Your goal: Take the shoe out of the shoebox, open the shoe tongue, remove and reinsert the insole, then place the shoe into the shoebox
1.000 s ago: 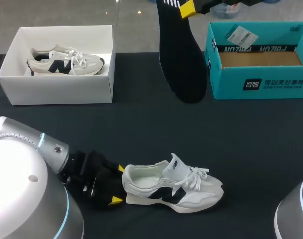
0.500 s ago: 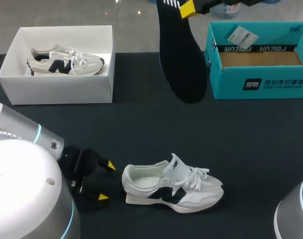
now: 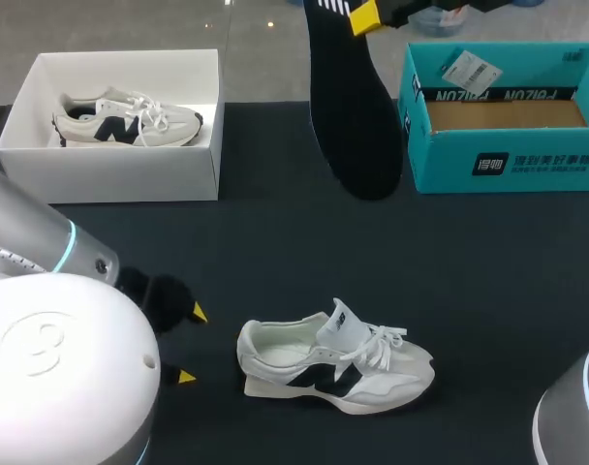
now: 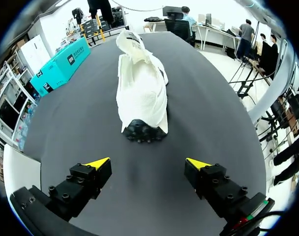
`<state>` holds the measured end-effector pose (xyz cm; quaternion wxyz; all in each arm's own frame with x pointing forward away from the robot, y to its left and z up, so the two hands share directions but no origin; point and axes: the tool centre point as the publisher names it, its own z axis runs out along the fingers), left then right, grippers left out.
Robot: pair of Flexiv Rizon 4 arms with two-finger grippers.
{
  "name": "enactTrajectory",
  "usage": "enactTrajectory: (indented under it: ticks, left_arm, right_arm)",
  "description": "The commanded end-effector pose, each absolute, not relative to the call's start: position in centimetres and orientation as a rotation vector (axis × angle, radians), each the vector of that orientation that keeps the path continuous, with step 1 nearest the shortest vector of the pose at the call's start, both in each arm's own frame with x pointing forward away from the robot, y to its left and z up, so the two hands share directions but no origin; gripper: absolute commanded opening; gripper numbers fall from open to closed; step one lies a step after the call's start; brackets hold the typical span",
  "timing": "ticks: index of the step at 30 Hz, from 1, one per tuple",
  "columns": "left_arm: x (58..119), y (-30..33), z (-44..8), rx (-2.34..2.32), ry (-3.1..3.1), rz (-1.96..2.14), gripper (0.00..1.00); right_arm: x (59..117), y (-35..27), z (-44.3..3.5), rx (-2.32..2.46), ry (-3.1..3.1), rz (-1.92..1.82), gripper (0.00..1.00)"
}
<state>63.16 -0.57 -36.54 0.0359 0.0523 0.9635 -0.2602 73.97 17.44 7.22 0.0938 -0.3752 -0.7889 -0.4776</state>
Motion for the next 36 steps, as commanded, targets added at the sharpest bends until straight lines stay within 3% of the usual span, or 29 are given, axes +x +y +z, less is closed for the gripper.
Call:
enactTrajectory:
  ticks: [1,36]
  left_arm:
    - [62.8,0.2,-34.2,0.179,2.984,-0.808,1.00]
    - [61.6,-2.2,-30.9,0.295,2.920,-0.699,1.00]
  right_arm:
    - [74.1,17.6,7.2,-1.115,-2.341,-1.414,0.00]
    - [74.1,17.6,7.2,-1.115,-2.341,-1.414,0.00]
